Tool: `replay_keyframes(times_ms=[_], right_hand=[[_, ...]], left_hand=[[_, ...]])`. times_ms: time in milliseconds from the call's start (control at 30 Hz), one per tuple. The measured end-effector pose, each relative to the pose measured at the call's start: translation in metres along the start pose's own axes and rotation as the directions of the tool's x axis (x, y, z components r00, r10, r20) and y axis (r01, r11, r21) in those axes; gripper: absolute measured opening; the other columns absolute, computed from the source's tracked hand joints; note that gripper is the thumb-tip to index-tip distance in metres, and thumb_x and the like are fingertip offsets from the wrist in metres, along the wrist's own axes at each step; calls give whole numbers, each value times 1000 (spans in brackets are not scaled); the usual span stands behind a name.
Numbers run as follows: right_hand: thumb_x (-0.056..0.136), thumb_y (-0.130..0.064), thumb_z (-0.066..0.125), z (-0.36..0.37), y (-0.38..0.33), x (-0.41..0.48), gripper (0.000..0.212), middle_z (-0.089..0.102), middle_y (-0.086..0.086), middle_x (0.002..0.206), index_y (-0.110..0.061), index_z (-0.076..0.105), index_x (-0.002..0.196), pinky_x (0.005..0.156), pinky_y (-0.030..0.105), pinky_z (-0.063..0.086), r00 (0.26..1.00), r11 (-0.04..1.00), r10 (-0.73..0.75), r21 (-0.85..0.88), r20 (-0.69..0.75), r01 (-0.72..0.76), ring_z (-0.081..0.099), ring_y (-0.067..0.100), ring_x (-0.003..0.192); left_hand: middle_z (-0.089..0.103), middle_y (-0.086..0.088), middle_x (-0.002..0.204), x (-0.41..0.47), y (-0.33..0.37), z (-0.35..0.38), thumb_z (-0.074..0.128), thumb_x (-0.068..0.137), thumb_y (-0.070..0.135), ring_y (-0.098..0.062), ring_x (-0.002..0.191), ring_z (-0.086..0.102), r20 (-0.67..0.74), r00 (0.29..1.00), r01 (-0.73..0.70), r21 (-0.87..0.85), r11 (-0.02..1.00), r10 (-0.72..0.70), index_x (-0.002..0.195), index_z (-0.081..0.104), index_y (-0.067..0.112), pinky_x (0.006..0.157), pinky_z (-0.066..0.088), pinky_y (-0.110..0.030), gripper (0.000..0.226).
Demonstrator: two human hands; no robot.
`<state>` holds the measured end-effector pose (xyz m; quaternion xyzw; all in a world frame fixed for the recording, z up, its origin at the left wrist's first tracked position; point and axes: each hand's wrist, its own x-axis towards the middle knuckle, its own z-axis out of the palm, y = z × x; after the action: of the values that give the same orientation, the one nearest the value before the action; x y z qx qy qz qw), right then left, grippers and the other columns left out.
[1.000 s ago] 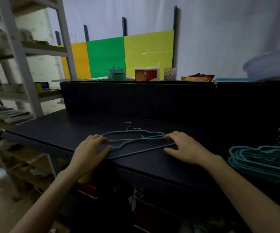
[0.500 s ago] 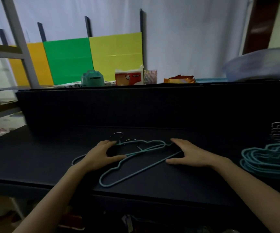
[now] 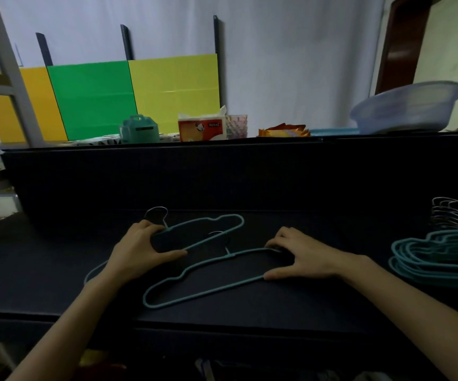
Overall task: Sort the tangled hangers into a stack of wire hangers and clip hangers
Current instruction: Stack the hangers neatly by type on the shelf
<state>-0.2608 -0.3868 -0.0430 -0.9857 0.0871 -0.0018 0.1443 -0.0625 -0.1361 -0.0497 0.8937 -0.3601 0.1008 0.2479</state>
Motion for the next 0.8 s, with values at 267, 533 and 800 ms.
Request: replay_keyframes(times_ms=[267, 533, 800], right_hand=[[64, -78, 54, -9, -15, -17, 77, 53, -12, 110, -28, 43, 123, 84, 28, 48, 988, 997, -5, -79, -156, -8, 54, 7, 94], [60, -80, 49, -46, -7, -74, 74, 56, -10, 101, -28, 48, 112, 80, 26, 49, 939, 993, -17, -117, -343, -25, 55, 8, 88], [53, -91, 32, -82, 49, -181, 96, 55, -17, 107, -28, 48, 122, 72, 12, 40, 893, 977, 108, -120, -436, -177, 51, -5, 82]], left_hand=[[49, 9, 104, -10, 1, -26, 52, 41, 86, -12, 101, 47, -105, 993, -48, -9, 999, 47, 120, 57, 18, 85, 46, -37, 104], [55, -3, 114, -6, 43, -37, 46, 43, 83, -14, 101, 46, -164, 970, -181, 0, 983, 179, 123, 56, 13, 84, 43, -34, 107], [53, 4, 114, -4, 146, -19, 44, 41, 93, -17, 106, 52, -192, 933, -344, -226, 911, 305, 123, 55, 18, 91, 49, -42, 112]])
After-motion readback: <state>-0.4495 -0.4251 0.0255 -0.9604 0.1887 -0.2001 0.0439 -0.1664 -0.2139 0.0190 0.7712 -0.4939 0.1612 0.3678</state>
